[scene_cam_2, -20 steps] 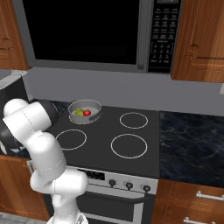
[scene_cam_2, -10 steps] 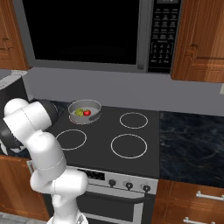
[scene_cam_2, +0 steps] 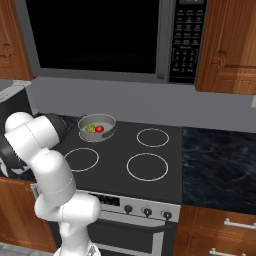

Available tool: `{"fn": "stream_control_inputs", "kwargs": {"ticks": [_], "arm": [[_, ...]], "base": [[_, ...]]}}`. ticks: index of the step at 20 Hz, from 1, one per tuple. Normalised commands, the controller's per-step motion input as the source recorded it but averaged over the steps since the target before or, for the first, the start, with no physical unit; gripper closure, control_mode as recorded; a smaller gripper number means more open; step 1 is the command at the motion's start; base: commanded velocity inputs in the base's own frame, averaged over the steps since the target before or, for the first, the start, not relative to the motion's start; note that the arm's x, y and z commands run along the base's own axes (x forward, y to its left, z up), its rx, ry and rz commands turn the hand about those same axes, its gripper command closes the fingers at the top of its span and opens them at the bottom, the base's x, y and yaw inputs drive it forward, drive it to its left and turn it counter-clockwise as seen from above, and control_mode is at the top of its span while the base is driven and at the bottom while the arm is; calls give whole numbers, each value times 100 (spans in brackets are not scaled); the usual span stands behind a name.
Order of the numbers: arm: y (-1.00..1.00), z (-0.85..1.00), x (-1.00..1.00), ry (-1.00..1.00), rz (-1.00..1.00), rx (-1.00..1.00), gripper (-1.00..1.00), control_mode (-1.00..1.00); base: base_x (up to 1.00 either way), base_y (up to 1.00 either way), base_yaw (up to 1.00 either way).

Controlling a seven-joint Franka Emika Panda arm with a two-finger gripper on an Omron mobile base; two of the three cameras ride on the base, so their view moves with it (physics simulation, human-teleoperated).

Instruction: Put the tomato and broccoli in the pot. Retrieve the spatula and lightly stir the vegetables in the pot.

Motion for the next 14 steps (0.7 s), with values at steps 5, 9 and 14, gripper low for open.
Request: {"fn": "stream_control_inputs", "kwargs": {"ticks": [5, 9, 14], "arm": [[0, 0, 0, 2, 0, 0, 100, -100], [0, 0, 0, 0, 0, 0, 100, -100], [-33, 63, -24, 0, 0, 1, 100, -100]], "base": [[0, 0, 0], [0, 0, 0], [0, 0, 0]]}}
